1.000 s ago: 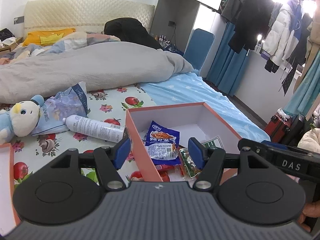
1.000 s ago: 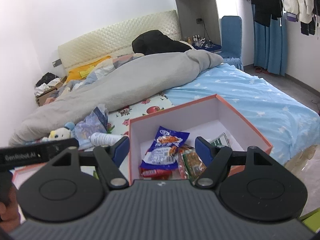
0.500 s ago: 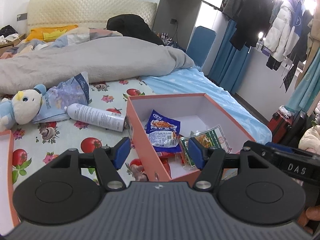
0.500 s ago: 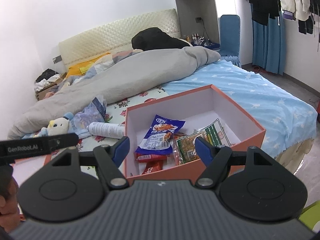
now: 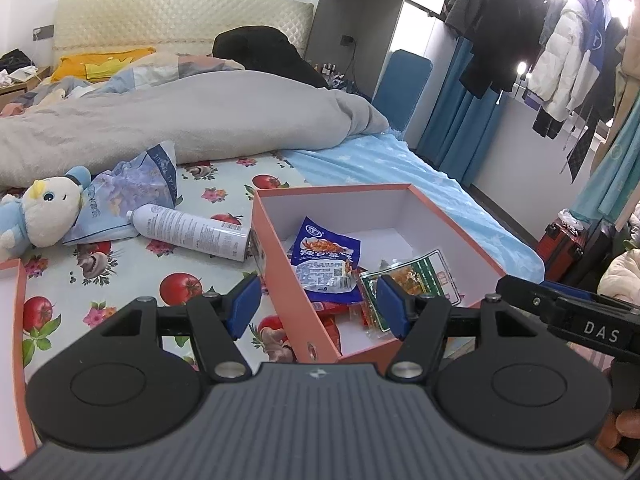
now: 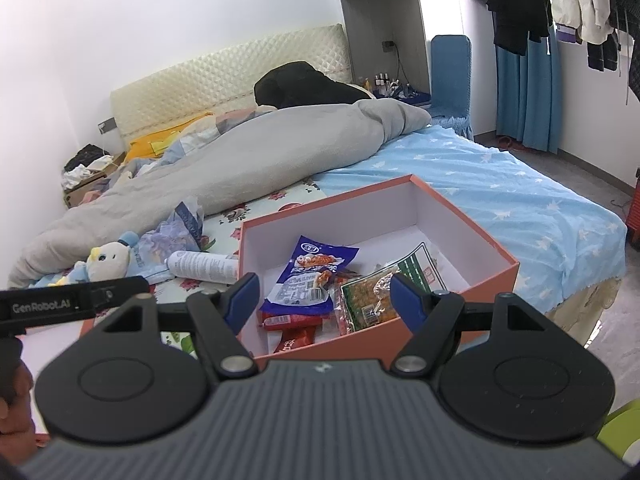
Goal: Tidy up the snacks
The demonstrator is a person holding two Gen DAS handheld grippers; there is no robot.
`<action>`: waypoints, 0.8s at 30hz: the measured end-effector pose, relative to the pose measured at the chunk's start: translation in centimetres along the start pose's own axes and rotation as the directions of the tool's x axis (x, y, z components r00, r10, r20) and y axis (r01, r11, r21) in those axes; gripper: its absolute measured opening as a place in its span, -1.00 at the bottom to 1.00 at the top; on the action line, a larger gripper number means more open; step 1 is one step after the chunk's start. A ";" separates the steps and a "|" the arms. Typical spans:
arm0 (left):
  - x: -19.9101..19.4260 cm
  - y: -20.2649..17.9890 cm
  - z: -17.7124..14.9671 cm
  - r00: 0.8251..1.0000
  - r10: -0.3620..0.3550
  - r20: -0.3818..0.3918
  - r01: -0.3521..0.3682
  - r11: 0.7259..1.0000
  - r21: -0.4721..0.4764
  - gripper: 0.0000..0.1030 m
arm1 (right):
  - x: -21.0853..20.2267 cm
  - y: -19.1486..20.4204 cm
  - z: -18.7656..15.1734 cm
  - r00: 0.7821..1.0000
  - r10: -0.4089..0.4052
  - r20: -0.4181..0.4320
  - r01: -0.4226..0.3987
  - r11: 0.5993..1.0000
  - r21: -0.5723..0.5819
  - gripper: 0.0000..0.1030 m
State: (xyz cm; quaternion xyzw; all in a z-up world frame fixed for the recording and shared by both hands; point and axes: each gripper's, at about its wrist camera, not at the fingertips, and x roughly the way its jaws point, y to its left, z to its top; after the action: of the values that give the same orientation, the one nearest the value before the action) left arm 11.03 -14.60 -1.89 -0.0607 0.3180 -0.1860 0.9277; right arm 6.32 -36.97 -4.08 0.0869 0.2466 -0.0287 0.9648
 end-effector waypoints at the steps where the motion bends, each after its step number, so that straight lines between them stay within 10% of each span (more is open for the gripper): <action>1: 0.1 0.0 0.0 1.000 0.003 -0.001 -0.003 1.000 -0.003 0.42 | 0.0 0.0 0.0 1.000 -0.001 -0.001 0.001 1.000 0.000 0.43; 13: 0.1 -0.1 0.2 1.000 0.002 0.003 -0.002 1.000 0.026 0.47 | -0.1 0.0 0.0 1.000 -0.008 -0.001 0.008 1.000 -0.009 0.43; 24: -0.1 0.2 0.8 0.997 0.076 0.017 -0.076 0.997 0.028 0.93 | -0.2 -0.1 0.2 1.000 -0.024 0.018 0.024 1.000 -0.003 0.66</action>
State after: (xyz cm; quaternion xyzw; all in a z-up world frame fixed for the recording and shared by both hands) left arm 11.56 -14.39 -1.27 -0.0367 0.3099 -0.1546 0.9374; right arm 6.20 -37.11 -3.79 0.0823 0.2391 -0.0409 0.9666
